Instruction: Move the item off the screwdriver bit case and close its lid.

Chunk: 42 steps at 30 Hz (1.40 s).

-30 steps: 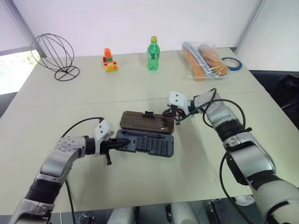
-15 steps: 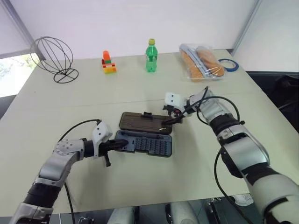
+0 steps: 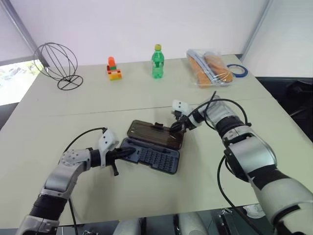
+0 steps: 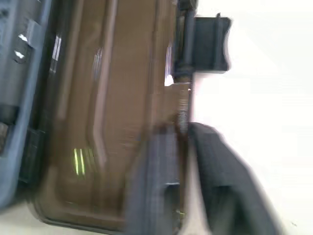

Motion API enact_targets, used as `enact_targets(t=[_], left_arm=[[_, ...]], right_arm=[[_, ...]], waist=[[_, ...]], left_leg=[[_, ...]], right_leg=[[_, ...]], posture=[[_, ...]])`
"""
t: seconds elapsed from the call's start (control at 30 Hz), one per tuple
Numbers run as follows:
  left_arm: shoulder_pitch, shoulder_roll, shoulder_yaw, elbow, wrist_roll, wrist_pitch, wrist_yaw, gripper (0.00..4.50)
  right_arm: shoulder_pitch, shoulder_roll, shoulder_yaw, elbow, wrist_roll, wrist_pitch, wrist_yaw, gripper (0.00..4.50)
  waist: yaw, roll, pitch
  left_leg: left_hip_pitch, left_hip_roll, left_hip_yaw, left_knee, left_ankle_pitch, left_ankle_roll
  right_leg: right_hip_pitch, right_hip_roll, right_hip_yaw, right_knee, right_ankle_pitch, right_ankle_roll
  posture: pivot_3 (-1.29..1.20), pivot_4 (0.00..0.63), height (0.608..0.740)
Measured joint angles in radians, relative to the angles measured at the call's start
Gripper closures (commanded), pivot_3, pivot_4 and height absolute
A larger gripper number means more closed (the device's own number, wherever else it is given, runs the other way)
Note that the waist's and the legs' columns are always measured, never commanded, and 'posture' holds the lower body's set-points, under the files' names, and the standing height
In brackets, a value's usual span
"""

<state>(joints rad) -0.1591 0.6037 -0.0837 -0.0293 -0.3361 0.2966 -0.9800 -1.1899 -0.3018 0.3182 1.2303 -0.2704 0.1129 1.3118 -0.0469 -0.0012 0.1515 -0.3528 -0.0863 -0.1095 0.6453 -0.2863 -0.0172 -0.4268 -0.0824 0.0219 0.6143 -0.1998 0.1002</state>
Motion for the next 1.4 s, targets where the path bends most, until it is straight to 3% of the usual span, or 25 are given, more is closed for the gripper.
enact_targets(t=[0.13, 0.27, 0.37, 0.57, 0.7, 0.77, 0.93, 1.4], left_arm=[[0.020, -0.001, 0.003, -0.011, 0.000, 0.000, 0.023, 4.50], [0.037, -0.001, 0.014, -0.007, 0.000, 0.004, 0.029, 4.50], [0.038, -0.001, 0.015, -0.004, 0.000, 0.007, 0.027, 4.50], [0.030, -0.007, 0.019, -0.013, -0.028, 0.037, 0.008, 4.50], [0.013, -0.023, 0.041, -0.035, -0.139, 0.180, -0.006, 4.50], [0.007, -0.022, 0.065, -0.060, -0.200, 0.253, -0.012, 4.50], [0.003, 0.008, 0.124, -0.113, -0.287, 0.349, -0.014, 4.50], [0.079, 0.043, 0.050, -0.165, -0.233, 0.322, -0.042, 4.50]], right_arm=[[0.012, 0.005, 0.023, -0.001, -0.031, -0.088, -0.028, 4.44], [0.028, 0.009, 0.067, -0.010, -0.079, -0.271, -0.127, 4.44], [0.039, 0.004, 0.095, -0.011, -0.111, -0.408, -0.192, 4.44], [0.042, -0.010, 0.121, -0.023, -0.151, -0.563, -0.281, 4.44], [0.042, -0.012, 0.134, -0.058, -0.171, -0.636, -0.333, 4.44], [0.042, -0.013, 0.144, -0.080, -0.180, -0.672, -0.349, 4.44], [0.060, -0.047, 0.146, -0.155, -0.188, -0.733, -0.392, 4.44], [0.152, -0.120, 0.145, -0.387, -0.178, -0.618, -0.384, 4.44]], waist=[[-0.003, -0.001, -0.004], [-0.020, -0.004, -0.005], [-0.027, -0.004, -0.004], [-0.023, -0.001, -0.002], [-0.023, 0.000, 0.000], [-0.022, -0.001, 0.000], [-0.020, 0.000, 0.003], [0.004, -0.002, 0.011]], left_leg=[[0.005, 0.001, 0.000, -0.001, 0.000, 0.000], [0.021, 0.002, 0.000, -0.002, -0.004, 0.001], [0.025, 0.003, 0.001, -0.002, -0.003, 0.001], [0.014, 0.004, 0.001, -0.002, -0.003, 0.001], [0.008, 0.004, 0.001, -0.002, -0.004, -0.001], [-0.003, 0.004, 0.000, 0.001, -0.003, -0.002], [-0.005, 0.003, 0.001, 0.000, -0.003, -0.003], [-0.005, 0.004, 0.001, 0.000, -0.003, -0.003]], right_leg=[[0.005, 0.001, 0.000, 0.000, -0.001, 0.000], [0.021, 0.001, 0.000, -0.001, -0.009, 0.001], [0.024, 0.002, 0.000, 0.000, -0.010, 0.003], [0.013, 0.004, 0.000, 0.001, -0.006, -0.001], [0.005, 0.003, 0.001, 0.003, -0.006, -0.001], [-0.005, 0.004, 0.000, 0.005, -0.006, -0.001], [-0.007, 0.003, 0.001, 0.004, -0.005, -0.001], [-0.006, 0.003, 0.000, 0.003, -0.005, -0.002]], posture=[[0.00, 0.150, 0.740], [0.00, 0.150, 0.740], [0.00, 0.150, 0.740], [0.00, 0.150, 0.740], [0.00, 0.150, 0.740], [0.00, 0.150, 0.740], [0.00, 0.150, 0.740], [0.00, 0.150, 0.740]])
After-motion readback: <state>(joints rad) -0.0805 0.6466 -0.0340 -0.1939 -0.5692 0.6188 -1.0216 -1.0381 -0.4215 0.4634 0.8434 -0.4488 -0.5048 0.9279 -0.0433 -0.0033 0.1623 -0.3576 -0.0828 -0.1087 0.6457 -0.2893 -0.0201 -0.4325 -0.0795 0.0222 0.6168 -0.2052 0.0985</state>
